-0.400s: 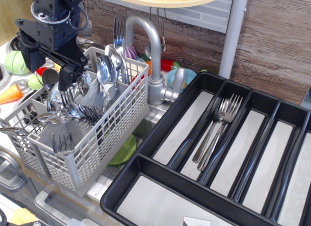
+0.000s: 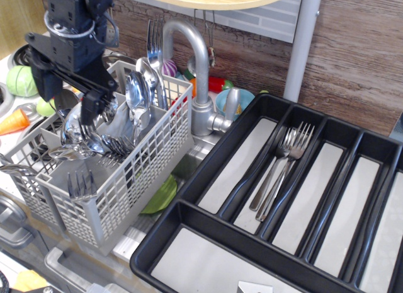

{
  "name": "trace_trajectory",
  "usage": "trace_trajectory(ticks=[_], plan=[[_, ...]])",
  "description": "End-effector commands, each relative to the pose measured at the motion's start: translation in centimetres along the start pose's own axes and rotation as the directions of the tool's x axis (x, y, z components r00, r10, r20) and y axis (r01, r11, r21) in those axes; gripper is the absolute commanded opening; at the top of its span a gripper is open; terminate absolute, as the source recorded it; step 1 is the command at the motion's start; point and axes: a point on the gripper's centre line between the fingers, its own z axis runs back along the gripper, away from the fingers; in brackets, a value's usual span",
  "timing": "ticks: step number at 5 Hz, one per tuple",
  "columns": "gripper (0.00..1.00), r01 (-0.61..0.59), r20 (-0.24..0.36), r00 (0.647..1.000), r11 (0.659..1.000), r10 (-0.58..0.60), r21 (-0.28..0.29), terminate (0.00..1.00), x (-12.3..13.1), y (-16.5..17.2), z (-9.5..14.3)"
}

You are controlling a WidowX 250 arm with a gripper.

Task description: Put fork from basket to tray

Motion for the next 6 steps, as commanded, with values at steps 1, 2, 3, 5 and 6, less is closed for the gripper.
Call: trace_trajectory(ticks=[1, 2, 3, 5, 6], plan=[[1.00, 0.047, 0.040, 0.998, 0.999, -0.047, -0.004, 0.00, 1.2, 0.2, -0.3], [1.00, 0.057, 0.055, 0.997, 0.998, -0.056, -0.033, 0.00, 1.2, 0.1, -1.4], [1.00, 0.036, 0.040, 0.999, 0.997, -0.034, -0.061, 0.00, 0.9, -0.1, -3.1], [0.00, -0.012, -0.007, 1.000, 0.999, 0.011, -0.046, 0.00, -0.2, -0.1, -3.5], [0.00, -0.018, -0.007, 1.000, 0.999, 0.017, -0.033, 0.00, -0.3, -0.2, -2.9]])
